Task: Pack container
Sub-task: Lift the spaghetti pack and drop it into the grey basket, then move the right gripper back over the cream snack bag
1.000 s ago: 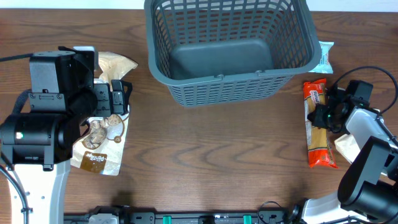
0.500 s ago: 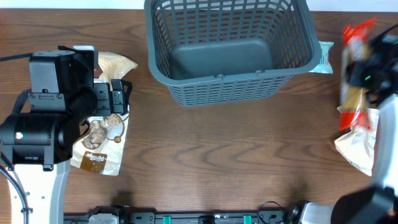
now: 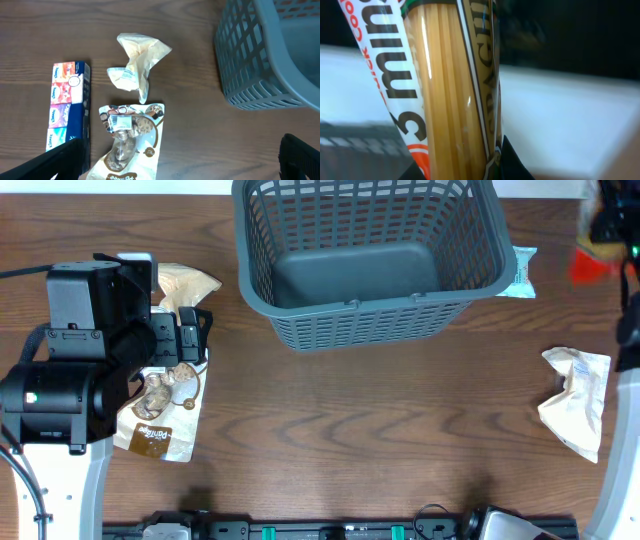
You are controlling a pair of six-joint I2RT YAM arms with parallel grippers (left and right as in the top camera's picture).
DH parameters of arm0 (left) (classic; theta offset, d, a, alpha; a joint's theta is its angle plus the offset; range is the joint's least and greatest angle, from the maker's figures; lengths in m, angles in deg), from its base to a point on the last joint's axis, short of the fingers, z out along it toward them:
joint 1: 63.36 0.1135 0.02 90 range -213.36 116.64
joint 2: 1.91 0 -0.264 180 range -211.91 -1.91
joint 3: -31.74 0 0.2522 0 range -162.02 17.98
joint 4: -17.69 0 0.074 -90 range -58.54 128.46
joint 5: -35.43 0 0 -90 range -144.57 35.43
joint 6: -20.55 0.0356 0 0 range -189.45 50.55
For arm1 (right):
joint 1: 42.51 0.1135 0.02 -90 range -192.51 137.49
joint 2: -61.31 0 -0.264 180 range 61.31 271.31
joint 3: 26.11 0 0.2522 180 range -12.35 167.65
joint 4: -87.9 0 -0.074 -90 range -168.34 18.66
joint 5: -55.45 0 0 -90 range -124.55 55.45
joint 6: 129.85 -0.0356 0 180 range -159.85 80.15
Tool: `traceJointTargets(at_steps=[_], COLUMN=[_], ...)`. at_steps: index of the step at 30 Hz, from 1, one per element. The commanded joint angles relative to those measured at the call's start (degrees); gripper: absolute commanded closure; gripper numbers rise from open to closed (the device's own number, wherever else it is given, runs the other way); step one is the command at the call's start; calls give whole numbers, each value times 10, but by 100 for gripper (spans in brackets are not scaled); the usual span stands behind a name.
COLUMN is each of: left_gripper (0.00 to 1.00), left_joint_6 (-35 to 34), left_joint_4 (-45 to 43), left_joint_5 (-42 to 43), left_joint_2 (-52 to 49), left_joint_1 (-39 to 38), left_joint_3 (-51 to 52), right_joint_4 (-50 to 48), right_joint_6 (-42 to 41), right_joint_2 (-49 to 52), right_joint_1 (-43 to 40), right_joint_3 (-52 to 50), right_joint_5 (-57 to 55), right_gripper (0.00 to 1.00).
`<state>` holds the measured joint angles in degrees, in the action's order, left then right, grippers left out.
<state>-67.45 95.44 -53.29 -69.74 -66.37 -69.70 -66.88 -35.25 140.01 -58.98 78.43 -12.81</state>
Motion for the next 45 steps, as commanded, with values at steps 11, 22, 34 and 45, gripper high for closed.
traceJointTargets(at_steps=[11, 22, 34, 45], left_gripper=[1, 1, 1, 1], left_joint_6=[10, 10, 23, 30], left_joint_4=[-2, -2, -2, -2], left_joint_5=[-5, -5, -5, -5], left_joint_2=[-3, -3, -3, -3], left_joint_1=[0, 0, 0, 0], left_joint_3=[-3, -3, -3, -3], right_joint_4=[-219, -82, -3, -14], right_joint_6=[-107, -50, -7, -7], right_joint_2=[39, 155, 177, 167], right_joint_1=[172, 289, 297, 294], right_joint_3=[23, 23, 23, 34], right_joint_5=[83, 161, 160, 160], right_gripper=[99, 99, 43, 1])
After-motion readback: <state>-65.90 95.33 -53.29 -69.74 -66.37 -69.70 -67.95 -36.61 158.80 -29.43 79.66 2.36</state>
